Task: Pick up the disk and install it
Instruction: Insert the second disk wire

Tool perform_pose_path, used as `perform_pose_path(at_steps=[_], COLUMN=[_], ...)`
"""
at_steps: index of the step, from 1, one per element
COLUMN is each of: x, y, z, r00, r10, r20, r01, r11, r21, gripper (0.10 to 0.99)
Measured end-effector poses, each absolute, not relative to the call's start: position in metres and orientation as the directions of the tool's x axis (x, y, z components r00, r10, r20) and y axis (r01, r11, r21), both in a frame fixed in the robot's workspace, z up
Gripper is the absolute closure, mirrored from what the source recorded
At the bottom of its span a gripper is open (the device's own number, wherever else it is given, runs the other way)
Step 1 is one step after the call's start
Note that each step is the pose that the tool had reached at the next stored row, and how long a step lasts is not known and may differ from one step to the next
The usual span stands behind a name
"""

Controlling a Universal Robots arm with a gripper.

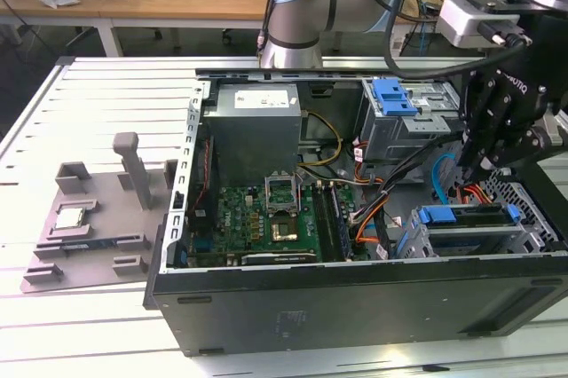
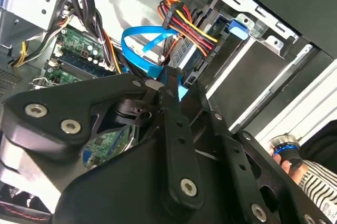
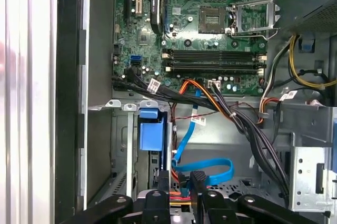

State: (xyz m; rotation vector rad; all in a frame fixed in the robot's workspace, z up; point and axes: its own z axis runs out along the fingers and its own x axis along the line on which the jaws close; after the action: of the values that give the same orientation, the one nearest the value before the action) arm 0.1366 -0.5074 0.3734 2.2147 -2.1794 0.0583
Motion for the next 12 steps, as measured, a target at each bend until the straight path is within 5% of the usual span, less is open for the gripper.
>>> perform_pose_path(at_steps=[7,8,9,12], x=[0.1361,0.1361,0.1361,0.1361], y=[-0.5073,-0.5073,-0.5073,-0.5084], z=[0.3717,0.3717,0.3718,0.3715], r00=[0.023,0.023,0.023,0.024], r10=[-0.998,-0.998,-0.998,-0.998], r20=[0.050,0.050,0.050,0.050], r01=[-1.000,-1.000,-1.000,-1.000], r11=[-0.023,-0.023,-0.024,-0.024], r21=[-0.002,-0.002,-0.002,-0.002], gripper=[0.784,0.800,0.925,0.925])
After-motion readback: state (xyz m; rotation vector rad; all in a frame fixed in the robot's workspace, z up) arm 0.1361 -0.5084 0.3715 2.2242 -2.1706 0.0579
